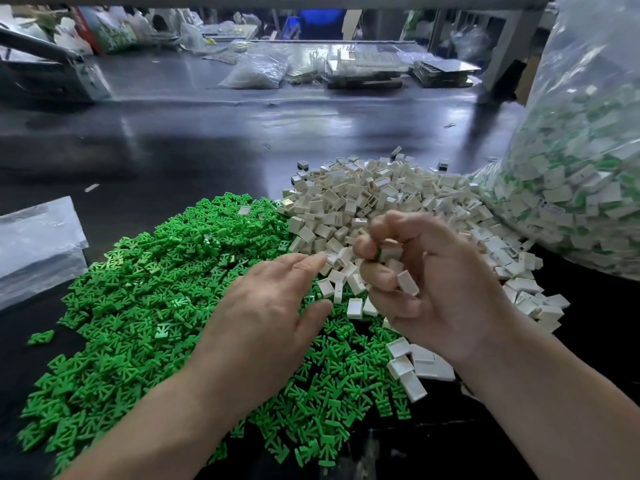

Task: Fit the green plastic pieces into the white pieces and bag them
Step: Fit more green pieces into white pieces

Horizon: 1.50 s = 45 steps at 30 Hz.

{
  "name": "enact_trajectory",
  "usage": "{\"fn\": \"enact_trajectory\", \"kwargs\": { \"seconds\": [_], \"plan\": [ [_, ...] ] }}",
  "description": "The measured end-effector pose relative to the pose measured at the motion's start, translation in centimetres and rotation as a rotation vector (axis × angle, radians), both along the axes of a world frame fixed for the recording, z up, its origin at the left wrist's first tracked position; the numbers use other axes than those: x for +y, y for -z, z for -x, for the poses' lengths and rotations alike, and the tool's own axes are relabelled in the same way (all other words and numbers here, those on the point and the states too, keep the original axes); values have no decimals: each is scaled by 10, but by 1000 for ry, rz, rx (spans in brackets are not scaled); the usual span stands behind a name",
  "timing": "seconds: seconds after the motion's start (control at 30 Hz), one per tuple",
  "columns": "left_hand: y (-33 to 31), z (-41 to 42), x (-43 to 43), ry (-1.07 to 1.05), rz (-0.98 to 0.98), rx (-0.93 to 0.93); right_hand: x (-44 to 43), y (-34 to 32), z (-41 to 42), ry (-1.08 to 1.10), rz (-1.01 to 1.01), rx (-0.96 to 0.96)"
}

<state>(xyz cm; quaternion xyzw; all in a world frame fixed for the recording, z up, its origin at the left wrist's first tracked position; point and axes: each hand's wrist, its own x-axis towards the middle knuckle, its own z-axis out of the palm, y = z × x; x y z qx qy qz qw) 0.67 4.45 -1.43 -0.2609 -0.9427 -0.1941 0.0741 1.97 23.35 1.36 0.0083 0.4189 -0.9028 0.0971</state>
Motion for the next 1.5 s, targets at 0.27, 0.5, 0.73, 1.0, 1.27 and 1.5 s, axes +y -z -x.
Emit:
{"fn": "enact_trajectory", "kwargs": {
  "seconds": [0.27, 0.5, 0.73, 1.0, 1.27, 1.5],
  "plan": [
    [0, 8, -4, 2, 223, 92, -4, 10, -7, 78, -818, 89],
    [3, 9, -6, -11, 138, 140, -1, 9, -11, 144, -1862, 310],
    [-2, 2, -3, -18, -141, 89, -11, 6, -5, 32, -2147, 351],
    [-3, 0, -8, -34, -492, -139, -16, 2, -7, -100, -2153, 382],
    [-5, -3, -7, -41, -567, -213, -14, 4, -8, -169, -2135, 385],
    [-10, -3, -5, -43, -721, -317, -5, 8, -9, 65, -1865, 467]
  ]
}}
